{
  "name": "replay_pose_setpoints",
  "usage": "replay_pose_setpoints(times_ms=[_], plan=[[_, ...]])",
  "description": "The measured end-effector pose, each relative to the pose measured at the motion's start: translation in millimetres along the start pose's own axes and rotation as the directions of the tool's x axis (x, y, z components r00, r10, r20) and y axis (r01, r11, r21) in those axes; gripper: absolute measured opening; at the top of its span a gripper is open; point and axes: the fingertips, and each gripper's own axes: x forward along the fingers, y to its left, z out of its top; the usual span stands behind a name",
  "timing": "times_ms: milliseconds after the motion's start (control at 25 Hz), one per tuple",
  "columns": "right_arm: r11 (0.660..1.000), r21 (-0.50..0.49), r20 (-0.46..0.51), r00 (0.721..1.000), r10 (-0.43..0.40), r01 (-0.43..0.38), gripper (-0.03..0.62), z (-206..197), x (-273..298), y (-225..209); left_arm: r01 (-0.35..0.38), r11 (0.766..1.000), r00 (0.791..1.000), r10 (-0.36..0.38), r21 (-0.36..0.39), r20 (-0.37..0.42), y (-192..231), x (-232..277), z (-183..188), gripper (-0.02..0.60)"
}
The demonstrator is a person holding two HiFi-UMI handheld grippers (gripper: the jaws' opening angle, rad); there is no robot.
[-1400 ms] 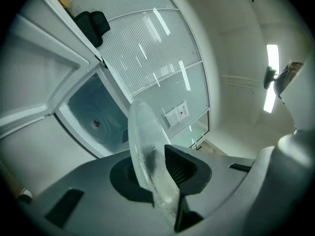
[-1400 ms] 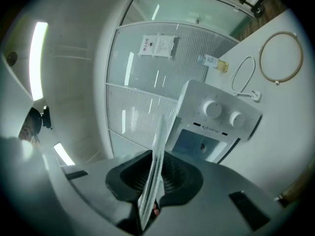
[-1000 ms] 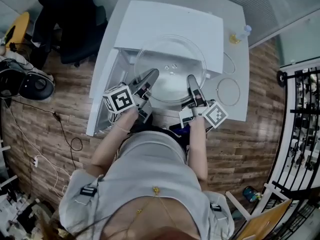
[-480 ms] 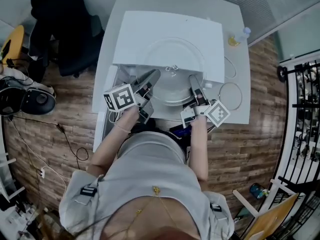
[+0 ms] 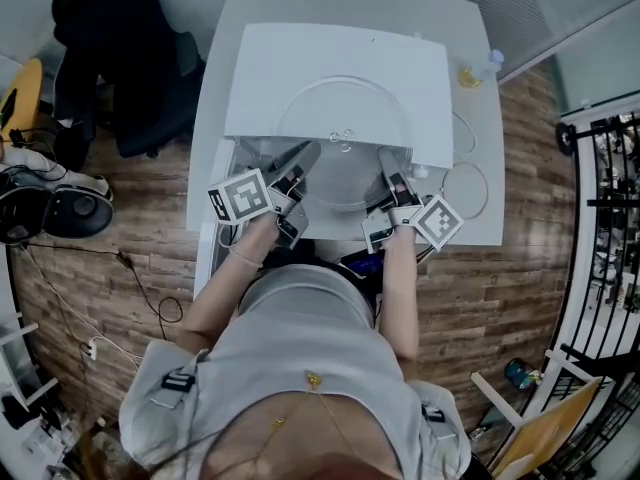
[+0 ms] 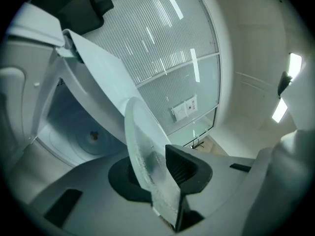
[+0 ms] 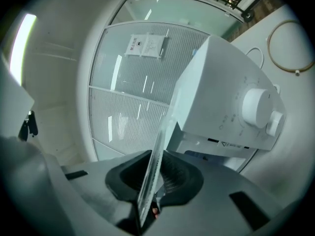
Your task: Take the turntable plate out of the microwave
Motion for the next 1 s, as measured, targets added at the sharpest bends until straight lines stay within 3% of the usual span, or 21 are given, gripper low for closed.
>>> replay_pose_setpoints(times_ms=[360,760,920,1000], plan=[[0.999,0.031,0.018,1.000,0.016,-0.016,0.046,6.3,5.2,0.4,0.074,0.993,0.995,-0.067,0.094,-0.080,-2.9,-6.4,-17.6,0.118],[0.999,0.040,0.016,1.000,0.021,-0.021,0.046,5.6,5.0,2.9,0.139,0.988,0.978,-0.149,-0.071,-0.146,-13.5,-31.4,-51.2,0.095],[0.996,-0.081,-0.042,0.998,0.046,-0.049,0.051,4.7,7.4,13.9,0.147,0.972,0.980,-0.169,-0.185,-0.107,-11.2,-31.7,-47.6,0.071],[0.985,-0.134,-0.112,0.990,0.090,-0.105,0.130,-2.3,9.0,24.5,0.147,0.970,0.980,-0.169,-0.194,-0.103,-10.6,-31.8,-43.5,0.071]])
